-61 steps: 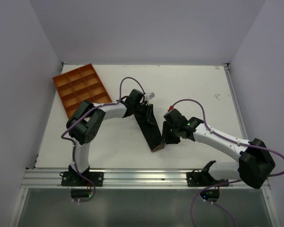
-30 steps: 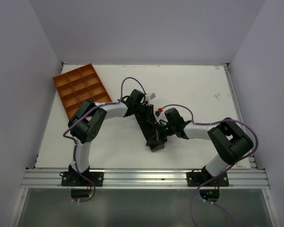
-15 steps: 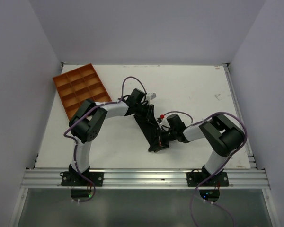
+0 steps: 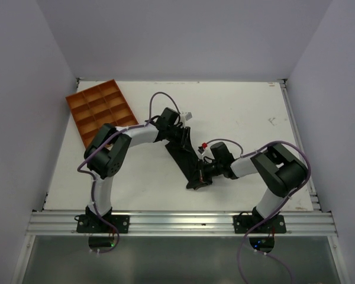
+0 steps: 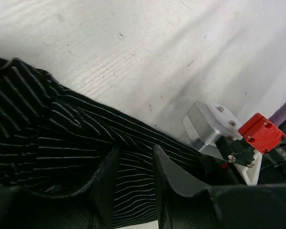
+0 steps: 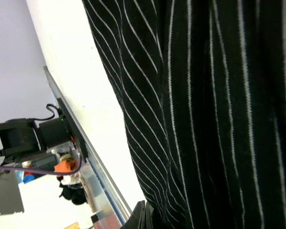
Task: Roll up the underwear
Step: Fold the underwear
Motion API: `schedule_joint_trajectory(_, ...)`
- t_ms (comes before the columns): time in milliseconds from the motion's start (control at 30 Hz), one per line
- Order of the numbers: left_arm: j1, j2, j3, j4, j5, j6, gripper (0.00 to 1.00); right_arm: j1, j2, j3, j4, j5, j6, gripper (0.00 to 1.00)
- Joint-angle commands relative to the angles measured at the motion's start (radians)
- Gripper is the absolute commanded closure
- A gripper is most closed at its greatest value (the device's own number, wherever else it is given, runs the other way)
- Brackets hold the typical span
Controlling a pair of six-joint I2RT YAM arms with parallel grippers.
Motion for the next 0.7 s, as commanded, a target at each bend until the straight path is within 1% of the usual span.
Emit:
schedule_joint_trajectory(0,0.02,-0.076,0.033,-0.033,-0.075,0.035,0.61,-0.004,-0.054,0.047,-0.147,0.041,-0.059,1.0)
schedule_joint_trajectory(200,0.025,-0.121,0.013,-0.063,-0.112,0.047,0.6,-0.009,-0.074,0.099,-0.222,0.025,-0.086,1.0)
schedule_joint_trajectory(433,0.045,-0.145,0.007,-0.076,-0.12,0.054,0.58,-0.016,-0.09,0.153,-0.282,-0.005,-0.109,0.99)
schedule_joint_trajectory(500,0.051,-0.152,0.015,-0.082,-0.121,0.058,0.58,-0.024,-0.081,0.17,-0.305,-0.014,-0.118,0.99)
schedule_joint_trajectory(667,0.068,-0.158,0.019,-0.099,-0.126,0.07,0.57,-0.062,-0.025,0.209,-0.325,-0.096,-0.149,0.99)
